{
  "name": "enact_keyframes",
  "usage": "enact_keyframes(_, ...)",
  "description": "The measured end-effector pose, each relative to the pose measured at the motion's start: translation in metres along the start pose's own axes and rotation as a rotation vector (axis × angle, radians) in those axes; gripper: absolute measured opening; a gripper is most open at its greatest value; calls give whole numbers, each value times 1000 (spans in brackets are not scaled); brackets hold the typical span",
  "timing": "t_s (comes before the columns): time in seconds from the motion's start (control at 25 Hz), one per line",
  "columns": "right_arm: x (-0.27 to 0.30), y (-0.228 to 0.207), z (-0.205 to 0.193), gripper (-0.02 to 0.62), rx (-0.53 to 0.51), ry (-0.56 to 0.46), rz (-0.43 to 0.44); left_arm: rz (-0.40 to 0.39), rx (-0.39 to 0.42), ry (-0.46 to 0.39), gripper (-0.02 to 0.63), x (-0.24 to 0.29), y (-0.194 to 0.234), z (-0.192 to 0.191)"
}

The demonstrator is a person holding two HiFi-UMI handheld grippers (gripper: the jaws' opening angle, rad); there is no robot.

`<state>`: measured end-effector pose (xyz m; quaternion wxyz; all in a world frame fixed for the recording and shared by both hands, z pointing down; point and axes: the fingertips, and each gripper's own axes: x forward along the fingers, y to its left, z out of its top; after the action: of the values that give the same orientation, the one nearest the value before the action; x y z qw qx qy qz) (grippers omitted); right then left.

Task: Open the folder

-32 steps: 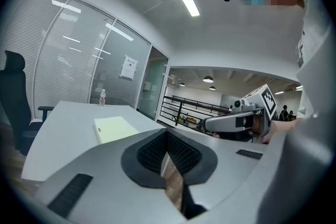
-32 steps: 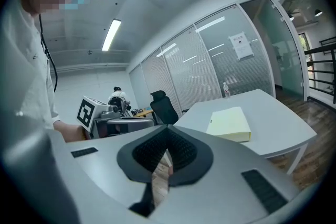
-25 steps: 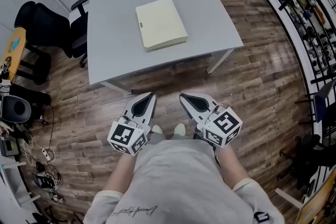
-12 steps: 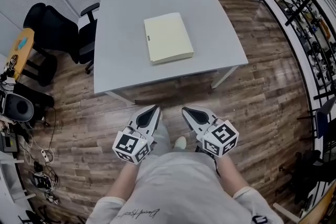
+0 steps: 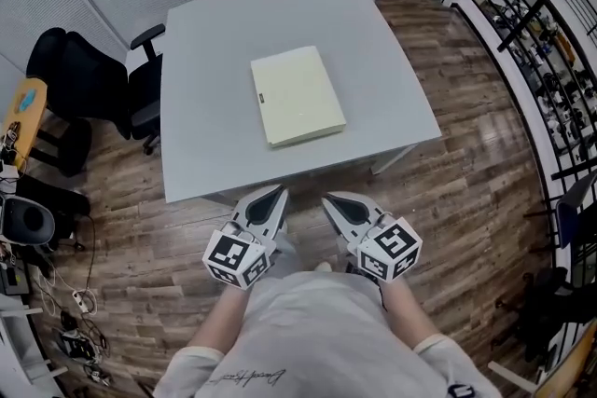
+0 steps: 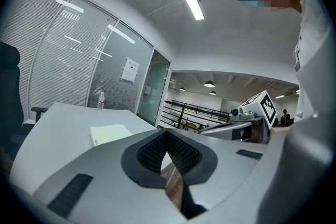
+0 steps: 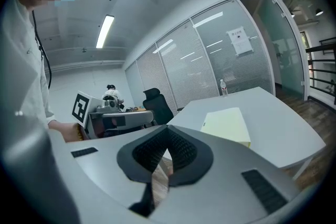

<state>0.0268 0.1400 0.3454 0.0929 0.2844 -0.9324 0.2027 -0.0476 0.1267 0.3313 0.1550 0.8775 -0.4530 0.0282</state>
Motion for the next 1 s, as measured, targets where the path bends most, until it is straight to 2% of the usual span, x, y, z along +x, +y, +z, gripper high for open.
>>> enact_keyframes(0.32,57,-33,34,20,-7,-19,-35,-13,51,47,8,34,60,19)
enact_keyframes(0.52,87,-47,47,20,-9,-21,-62,-27,58,46,8,52,94,30)
enact_keyframes(0.8,120,-62,66,20,-12,-35,-102,-59,72,46,8,64,126,44)
enact_keyframes(1.0,134,-65,73,20,-12,-32,-103,-45,77,53,8,68,143,48)
